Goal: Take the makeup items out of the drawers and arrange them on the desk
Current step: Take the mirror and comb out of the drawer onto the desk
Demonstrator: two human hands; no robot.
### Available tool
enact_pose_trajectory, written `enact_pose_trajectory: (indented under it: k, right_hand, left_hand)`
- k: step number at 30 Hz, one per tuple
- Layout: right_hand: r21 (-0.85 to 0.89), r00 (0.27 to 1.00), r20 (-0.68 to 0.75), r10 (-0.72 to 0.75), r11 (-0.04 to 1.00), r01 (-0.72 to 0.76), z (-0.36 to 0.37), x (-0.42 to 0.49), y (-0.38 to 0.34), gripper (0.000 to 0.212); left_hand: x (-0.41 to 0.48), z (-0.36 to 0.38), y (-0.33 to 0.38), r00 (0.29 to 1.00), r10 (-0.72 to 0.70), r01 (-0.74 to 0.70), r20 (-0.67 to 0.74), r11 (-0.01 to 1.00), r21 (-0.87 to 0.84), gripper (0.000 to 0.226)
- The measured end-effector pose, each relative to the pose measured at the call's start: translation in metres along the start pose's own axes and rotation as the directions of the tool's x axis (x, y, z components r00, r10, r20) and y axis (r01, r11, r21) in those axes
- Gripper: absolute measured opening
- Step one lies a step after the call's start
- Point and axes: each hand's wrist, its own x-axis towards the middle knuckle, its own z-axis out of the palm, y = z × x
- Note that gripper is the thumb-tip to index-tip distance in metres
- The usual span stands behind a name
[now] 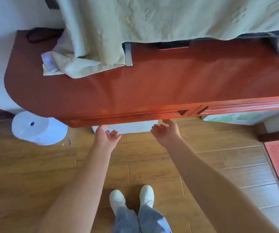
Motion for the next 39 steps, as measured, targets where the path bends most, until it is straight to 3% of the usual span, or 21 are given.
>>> enact_pose_trajectory:
  k: [3,10,14,16,19,23,25,39]
  right_hand:
    - [0.069,0.997,-0.032,-0.073,0.995,0.075,0.001,0.017,-0.002,0.016]
    - [0.258,0.998,0.051,-0.038,0.966,0.024,-0.001,0.029,-0.012,0.037]
    - [0.343,0.997,0.075,-0.019,0.939,-0.008,-0.007,0.03,-0.008,0.024]
    - [0.324,0.999,0.044,-0.016,0.946,0.001,-0.014,0.028,-0.004,0.023]
    - [0.286,1.0,0.011,-0.015,0.958,0.011,-0.028,0.016,0.003,0.041]
    - [0.207,0.999,0.005,0.041,0.978,-0.041,-0.054,0.001,0.016,0.016]
    - [0.207,0.997,0.006,0.074,0.976,-0.073,-0.07,-0.006,0.022,0.013]
    - [0.263,0.979,-0.095,0.182,0.953,-0.151,-0.153,-0.068,0.071,0.024]
  left_hand:
    - [0.01,0.004,0.005,0.995,0.084,-0.078,0.055,0.992,-0.098,0.012]
    - [0.015,0.003,0.01,0.985,0.131,-0.11,0.113,0.979,-0.173,0.012]
    - [0.007,0.001,0.005,0.991,0.104,-0.087,0.088,0.981,-0.176,0.012]
    - [-0.001,-0.005,0.001,0.995,0.082,-0.069,0.06,0.979,-0.194,0.017]
    - [-0.009,-0.025,-0.01,0.998,0.041,-0.03,0.043,0.971,-0.236,0.021]
    - [-0.023,-0.055,-0.027,0.999,-0.01,0.016,0.031,0.976,-0.218,0.039]
    - [-0.032,-0.065,-0.035,1.0,-0.027,0.029,0.011,0.98,-0.197,0.042]
    - [-0.089,-0.141,-0.093,0.985,-0.129,0.104,-0.111,0.973,-0.204,0.048]
